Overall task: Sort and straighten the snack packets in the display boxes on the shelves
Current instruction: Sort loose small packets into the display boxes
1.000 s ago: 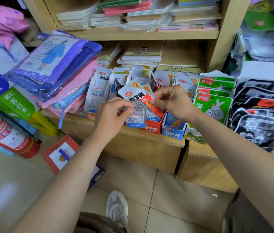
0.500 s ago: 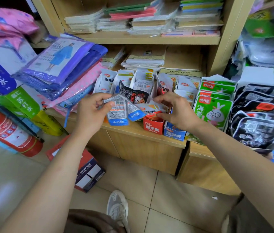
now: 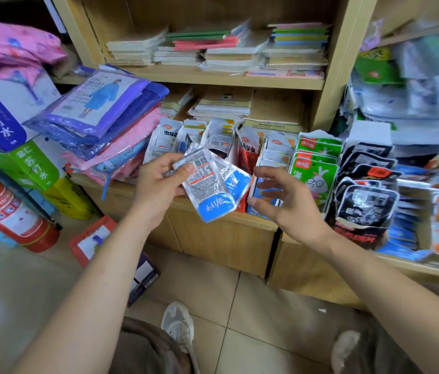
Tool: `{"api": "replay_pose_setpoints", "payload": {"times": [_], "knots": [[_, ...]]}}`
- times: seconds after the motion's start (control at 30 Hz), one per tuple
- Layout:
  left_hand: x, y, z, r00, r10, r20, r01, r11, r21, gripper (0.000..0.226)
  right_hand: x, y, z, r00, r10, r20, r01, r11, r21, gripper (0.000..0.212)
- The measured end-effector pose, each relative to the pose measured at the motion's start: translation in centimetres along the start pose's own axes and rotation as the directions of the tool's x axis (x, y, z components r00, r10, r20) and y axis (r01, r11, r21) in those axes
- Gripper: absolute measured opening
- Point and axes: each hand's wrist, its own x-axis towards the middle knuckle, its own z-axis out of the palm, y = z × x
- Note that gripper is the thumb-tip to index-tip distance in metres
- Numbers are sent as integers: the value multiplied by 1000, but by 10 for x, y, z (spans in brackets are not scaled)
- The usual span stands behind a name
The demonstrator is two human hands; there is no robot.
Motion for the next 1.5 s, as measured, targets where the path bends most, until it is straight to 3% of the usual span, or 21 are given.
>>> {"api": "replay_pose_setpoints", "payload": {"times": [0.13, 0.37, 0.43, 0.57, 0.6, 0.67, 0.73, 0.77, 0.87, 1.0, 1.1, 1.17, 1.27, 1.33, 1.43, 1.5], "knots": [[-25, 2, 26, 995, -61, 77, 66, 995, -70, 14, -25, -10, -5, 988, 148, 32, -152, 962, 228, 62], [-73, -12, 73, 987, -155, 47, 155, 988, -9, 14, -75, -1, -25, 961, 277, -8, -247, 868, 431, 45], [-80, -14, 84, 993, -101, 57, 98, 994, 42, 20, -87, 0, -34, 948, 316, -27, -266, 840, 474, 40], [-87, -14, 93, 970, 176, 168, -215, 942, 256, 46, -109, 3, -59, 888, 459, -38, -347, 722, 598, 25], [-89, -14, 95, 930, 278, 239, -343, 891, 297, 47, -114, 5, -65, 861, 507, -35, -387, 700, 600, 23], [-96, -13, 101, 758, 465, 457, -630, 702, 331, 49, -123, 7, -77, 801, 598, -39, -470, 668, 577, 22], [-102, -14, 110, 578, 514, 633, -795, 530, 295, 55, -131, 9, -89, 747, 665, -26, -525, 613, 590, 22], [-103, -15, 115, 529, 511, 678, -829, 482, 283, 58, -134, 8, -94, 726, 688, -3, -545, 578, 607, 22], [-104, -30, 135, 448, 515, 731, -869, 442, 221, 56, -146, 9, -110, 689, 721, 70, -594, 507, 625, 20], [-101, -40, 148, 393, 617, 682, -906, 386, 173, 34, -156, 7, -126, 643, 756, 123, -630, 430, 647, 17], [-101, -42, 154, 442, 644, 625, -884, 429, 184, 14, -157, 3, -133, 604, 784, 145, -645, 373, 667, 18], [-103, -42, 159, 561, 588, 583, -804, 555, 215, 16, -156, 4, -137, 577, 809, 111, -659, 381, 648, 24], [-104, -41, 163, 742, 370, 559, -565, 794, 224, 14, -157, 7, -144, 569, 822, 5, -660, 453, 599, 32], [-102, -39, 167, 794, 237, 560, -394, 902, 176, 20, -158, 8, -146, 604, 794, -60, -594, 500, 631, 32], [-103, -35, 179, 807, 148, 571, -246, 964, 99, 28, -159, 8, -146, 719, 686, -111, -457, 587, 668, 36], [-106, -33, 188, 816, 81, 572, -131, 990, 46, 23, -160, 9, -146, 792, 589, -163, -406, 707, 579, 40]]}}
